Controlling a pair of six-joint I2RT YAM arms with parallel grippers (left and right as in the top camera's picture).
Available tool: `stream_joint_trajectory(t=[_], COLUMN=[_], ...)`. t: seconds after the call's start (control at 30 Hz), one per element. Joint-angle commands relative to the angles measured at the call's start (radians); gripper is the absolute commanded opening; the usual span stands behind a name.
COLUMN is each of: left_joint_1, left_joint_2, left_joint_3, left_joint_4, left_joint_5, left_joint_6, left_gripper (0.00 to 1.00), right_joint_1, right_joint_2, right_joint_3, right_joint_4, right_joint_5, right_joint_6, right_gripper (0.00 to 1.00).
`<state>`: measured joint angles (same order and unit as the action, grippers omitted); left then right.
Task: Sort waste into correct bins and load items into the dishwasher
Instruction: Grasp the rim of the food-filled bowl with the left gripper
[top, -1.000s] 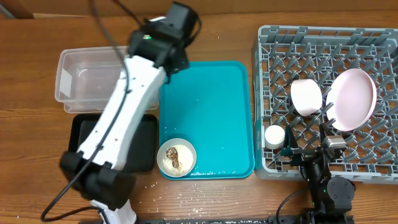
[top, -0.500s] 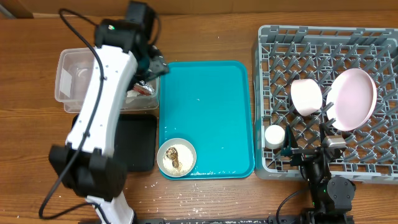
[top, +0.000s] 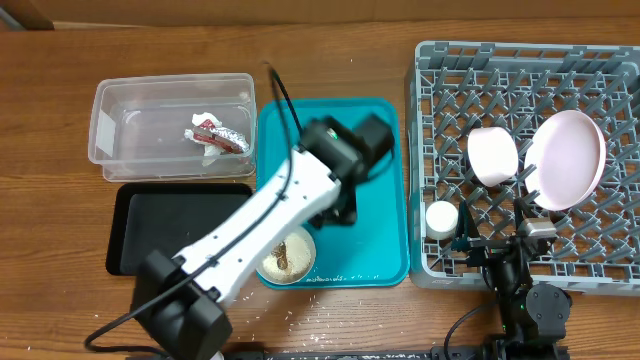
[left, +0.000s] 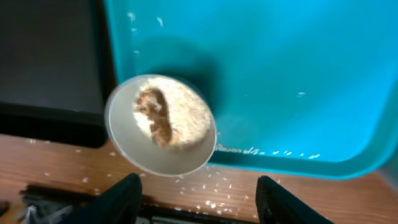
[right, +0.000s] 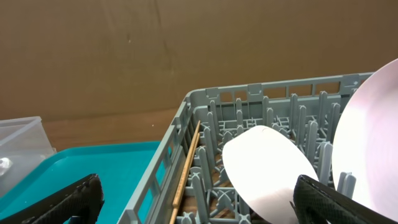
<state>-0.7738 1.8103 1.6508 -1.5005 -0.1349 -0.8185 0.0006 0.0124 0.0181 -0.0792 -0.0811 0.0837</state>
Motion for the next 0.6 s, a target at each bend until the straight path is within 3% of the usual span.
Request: stream_joint_trajectory(t=[0.0,0.3,0.4,0.47,0.53,0.57], left_joint_1=[-0.06,-0.063,-0.063,-0.064,-0.064,-0.064], left_joint_2=[-0.007,-0.006,-0.006,-0.006,-0.006,-0.006], left_joint_3=[-0.172,-0.486,-0.522,-0.522,-0.522,-0.522], left_joint_4=[0.094,0.401,0.475,0.519,0.553,0.558], left_joint_5=[0.045,-0.026,-0.055,-0.082,-0.118,-0.127], left_joint_6=[-0.064,-0.083,-0.057,-0.002,0.035,0.038], left_gripper=[0.63,0.53,0.4,0.23,0.22,0.16], right_joint_1=[-0.002,-0.002,-0.002,-0.002,-0.002,-0.002], right_joint_2=[-0.01,-0.01,-0.01,-0.01,-0.01,-0.01], right_joint_3=[-0.01,-0.01,-0.01,-0.01,-0.01,-0.01], right_joint_4=[0.005,0.005,0.005,0.005,0.005,0.005], right_joint_5=[0.002,0.002,0.002,0.002,0.002,0.002], right_joint_6=[-0.003,-0.003,-0.003,-0.003,-0.003,-0.003], right_gripper=[1.0,1.0,1.0,1.0,1.0,1.0])
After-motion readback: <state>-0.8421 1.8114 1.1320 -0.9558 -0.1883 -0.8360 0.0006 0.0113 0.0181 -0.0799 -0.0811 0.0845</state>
